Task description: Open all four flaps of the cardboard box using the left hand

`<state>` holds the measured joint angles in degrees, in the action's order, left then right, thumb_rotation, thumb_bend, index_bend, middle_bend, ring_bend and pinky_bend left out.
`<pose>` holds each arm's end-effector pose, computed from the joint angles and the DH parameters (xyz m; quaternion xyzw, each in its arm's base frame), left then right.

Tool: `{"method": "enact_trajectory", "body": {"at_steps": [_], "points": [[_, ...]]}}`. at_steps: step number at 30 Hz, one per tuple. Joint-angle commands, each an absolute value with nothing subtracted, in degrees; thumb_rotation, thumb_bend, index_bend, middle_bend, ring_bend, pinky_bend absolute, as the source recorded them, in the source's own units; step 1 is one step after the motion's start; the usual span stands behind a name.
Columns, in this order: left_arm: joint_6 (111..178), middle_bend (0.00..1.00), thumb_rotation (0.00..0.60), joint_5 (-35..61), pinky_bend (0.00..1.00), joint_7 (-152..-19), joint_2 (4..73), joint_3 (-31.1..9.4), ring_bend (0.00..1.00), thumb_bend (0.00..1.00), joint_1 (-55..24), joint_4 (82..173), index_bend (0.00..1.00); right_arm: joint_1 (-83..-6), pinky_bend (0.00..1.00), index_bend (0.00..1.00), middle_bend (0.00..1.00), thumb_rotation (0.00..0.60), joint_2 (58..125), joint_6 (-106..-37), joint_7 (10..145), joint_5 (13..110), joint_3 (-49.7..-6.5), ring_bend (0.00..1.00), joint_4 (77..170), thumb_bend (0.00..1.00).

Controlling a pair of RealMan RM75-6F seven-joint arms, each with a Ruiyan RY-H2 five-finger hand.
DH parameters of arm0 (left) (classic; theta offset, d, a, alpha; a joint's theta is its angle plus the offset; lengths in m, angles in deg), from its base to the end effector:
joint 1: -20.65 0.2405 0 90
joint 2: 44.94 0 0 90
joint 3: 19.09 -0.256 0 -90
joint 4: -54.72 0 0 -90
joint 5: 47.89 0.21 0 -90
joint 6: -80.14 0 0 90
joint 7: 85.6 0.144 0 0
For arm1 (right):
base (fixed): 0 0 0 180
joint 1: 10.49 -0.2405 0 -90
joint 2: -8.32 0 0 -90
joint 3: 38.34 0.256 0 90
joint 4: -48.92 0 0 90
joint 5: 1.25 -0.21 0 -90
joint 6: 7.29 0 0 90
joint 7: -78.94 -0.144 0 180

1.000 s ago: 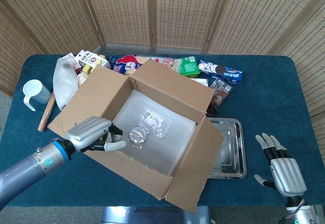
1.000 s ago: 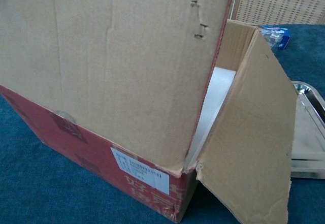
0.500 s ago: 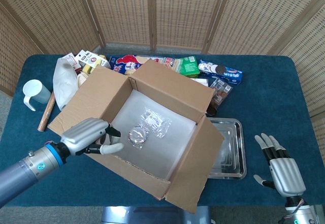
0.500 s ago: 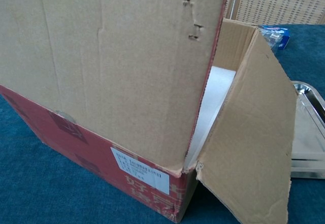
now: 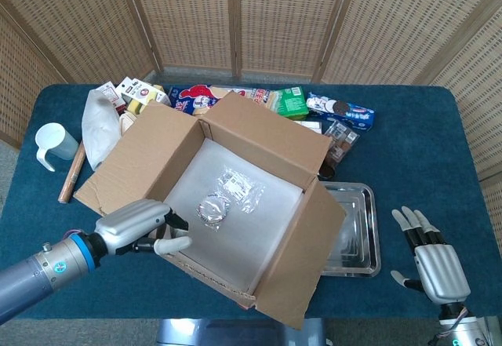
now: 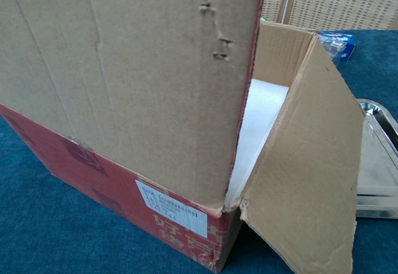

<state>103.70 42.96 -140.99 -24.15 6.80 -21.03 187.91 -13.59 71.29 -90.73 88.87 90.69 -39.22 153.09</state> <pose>-0.0377 0.2483 0.1899 -0.7419 -0.5656 -0.3242 0.1565 -0.2668 -0.1543 0.1331 0.6381 -0.3988 0.3790 0.5387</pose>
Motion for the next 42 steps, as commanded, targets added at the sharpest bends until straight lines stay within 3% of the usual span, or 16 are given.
{"method": "enact_trajectory", "body": {"at_steps": [1,28,42], "points": [[103.2,0.65,0.0,47.2,0.56,-145.7,-24.9,5.2,0.48,0.0,-21.9,187.4,0.65,-13.6,0.22,0.0,0.0,0.6,71.3,-90.8,88.9,90.7,-39.2,0.0,153.1,0.0],[109.1,0.66,0.0,74.8,0.56,-174.1,-29.1,-11.2,0.48,0.0,-33.0,180.6,0.65,-13.7,0.22,0.0,0.0,0.6,71.7,-90.6,89.7,90.5,-39.2,0.0,153.0,0.0],[103.8,0.66,0.0,80.1,0.56,-178.1,-27.1,-19.1,0.48,0.0,-41.5,179.7,0.65,-13.7,0.22,0.0,0.0,0.6,71.5,-90.8,89.3,90.5,-39.2,0.0,153.1,0.0]]}}
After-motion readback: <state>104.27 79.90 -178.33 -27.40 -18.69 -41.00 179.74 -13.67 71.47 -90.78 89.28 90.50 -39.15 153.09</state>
